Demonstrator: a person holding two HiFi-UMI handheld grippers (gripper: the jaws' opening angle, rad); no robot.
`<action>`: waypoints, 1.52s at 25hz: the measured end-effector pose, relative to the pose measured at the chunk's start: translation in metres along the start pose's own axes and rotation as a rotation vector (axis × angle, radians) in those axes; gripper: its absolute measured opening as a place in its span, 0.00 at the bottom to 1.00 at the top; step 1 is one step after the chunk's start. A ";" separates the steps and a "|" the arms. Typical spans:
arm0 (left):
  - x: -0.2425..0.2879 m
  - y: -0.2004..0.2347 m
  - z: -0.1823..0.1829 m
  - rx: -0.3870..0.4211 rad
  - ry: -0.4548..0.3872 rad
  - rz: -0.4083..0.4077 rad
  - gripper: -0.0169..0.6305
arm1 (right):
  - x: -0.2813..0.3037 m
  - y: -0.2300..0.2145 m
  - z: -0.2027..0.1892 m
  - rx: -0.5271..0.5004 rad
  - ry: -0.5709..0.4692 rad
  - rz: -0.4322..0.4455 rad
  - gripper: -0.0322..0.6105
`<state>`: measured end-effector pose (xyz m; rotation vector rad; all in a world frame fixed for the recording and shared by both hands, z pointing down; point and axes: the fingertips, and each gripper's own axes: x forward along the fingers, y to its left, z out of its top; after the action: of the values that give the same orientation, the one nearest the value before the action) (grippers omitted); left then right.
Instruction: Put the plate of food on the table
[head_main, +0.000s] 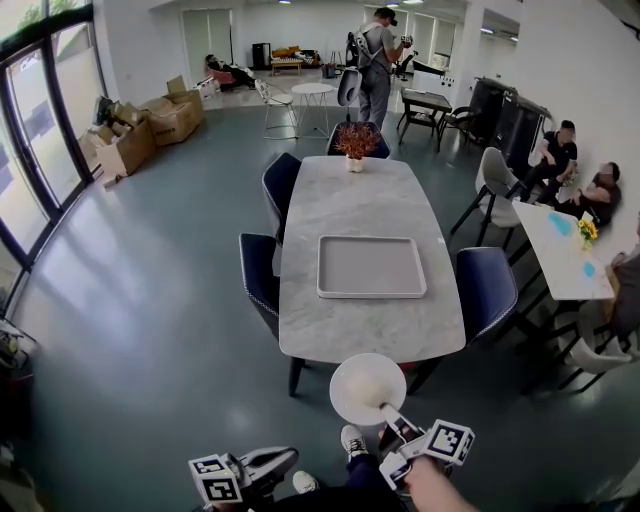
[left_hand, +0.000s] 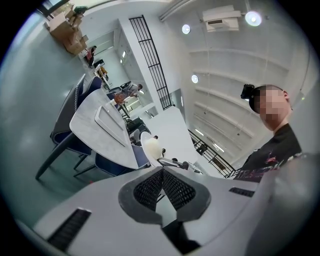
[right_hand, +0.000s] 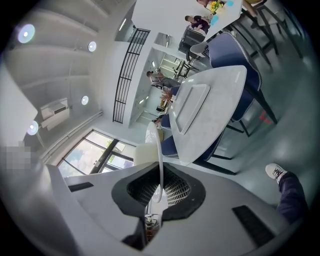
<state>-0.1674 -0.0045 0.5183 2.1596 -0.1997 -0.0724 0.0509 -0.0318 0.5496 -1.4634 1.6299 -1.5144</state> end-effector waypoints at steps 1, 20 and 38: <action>0.005 0.001 0.002 0.002 -0.004 0.005 0.04 | 0.004 -0.001 0.006 -0.011 0.006 0.005 0.08; 0.092 0.027 0.030 -0.010 -0.011 0.042 0.04 | 0.077 -0.022 0.132 0.004 0.000 0.009 0.08; 0.109 0.060 0.053 -0.061 -0.140 0.200 0.04 | 0.196 -0.065 0.240 0.062 -0.006 -0.024 0.08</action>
<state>-0.0740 -0.0996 0.5413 2.0640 -0.4867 -0.1131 0.2224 -0.2930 0.6027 -1.4578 1.5529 -1.5589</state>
